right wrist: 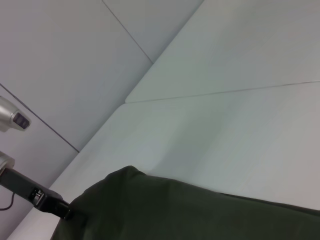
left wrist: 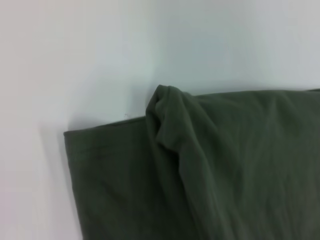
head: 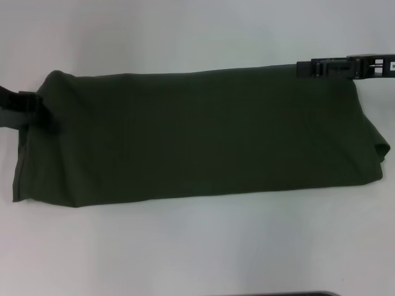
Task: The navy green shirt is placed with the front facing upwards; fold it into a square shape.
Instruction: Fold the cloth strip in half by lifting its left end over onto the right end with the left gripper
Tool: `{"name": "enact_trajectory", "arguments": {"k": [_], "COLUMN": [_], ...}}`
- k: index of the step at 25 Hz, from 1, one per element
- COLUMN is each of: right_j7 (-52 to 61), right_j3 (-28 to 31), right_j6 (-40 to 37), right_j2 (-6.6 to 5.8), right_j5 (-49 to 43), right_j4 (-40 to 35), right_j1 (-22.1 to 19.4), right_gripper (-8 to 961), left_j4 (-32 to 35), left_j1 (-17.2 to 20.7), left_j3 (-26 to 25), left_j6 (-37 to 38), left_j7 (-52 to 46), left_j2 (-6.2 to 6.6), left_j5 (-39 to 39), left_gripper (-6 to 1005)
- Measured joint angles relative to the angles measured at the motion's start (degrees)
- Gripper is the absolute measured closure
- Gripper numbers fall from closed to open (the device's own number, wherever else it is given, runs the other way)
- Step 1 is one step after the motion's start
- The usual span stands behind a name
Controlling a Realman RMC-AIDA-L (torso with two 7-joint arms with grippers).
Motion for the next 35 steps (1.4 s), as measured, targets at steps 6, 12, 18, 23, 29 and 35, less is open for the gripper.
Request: {"name": "enact_trajectory", "arguments": {"k": [6, 12, 18, 23, 29, 35], "right_j7": [0.0, 0.0, 0.0, -0.2, -0.2, -0.1], "right_j3": [0.0, 0.0, 0.0, 0.0, 0.0, -0.1], "right_j6": [0.1, 0.1, 0.1, 0.2, 0.2, 0.5], "right_j2": [0.0, 0.0, 0.0, -0.08, -0.09, -0.09], "right_j5": [0.0, 0.0, 0.0, 0.0, 0.0, -0.1], "right_j4": [0.0, 0.0, 0.3, 0.3, 0.4, 0.5], "right_j1": [0.1, 0.3, 0.5, 0.5, 0.4, 0.5], "right_gripper": [151, 152, 152, 152, 152, 152], "left_j4": [1.4, 11.4, 14.6, 11.7, 8.3, 10.5], "left_j1": [0.9, 3.1, 3.5, 4.1, 4.5, 4.4], "left_j3": [0.5, -0.7, -1.5, -3.1, -3.8, -4.2], "left_j6": [0.1, 3.4, 5.6, 5.1, 3.4, 3.7], "left_j7": [0.0, -0.4, -1.5, -2.9, -2.6, -2.1], "left_j2": [-0.05, -0.44, -0.52, -0.19, -0.61, -1.05], "left_j5": [0.7, 0.7, 1.4, 1.7, 1.8, 0.2], "left_gripper": [794, 605, 331, 274, 270, 267]}}
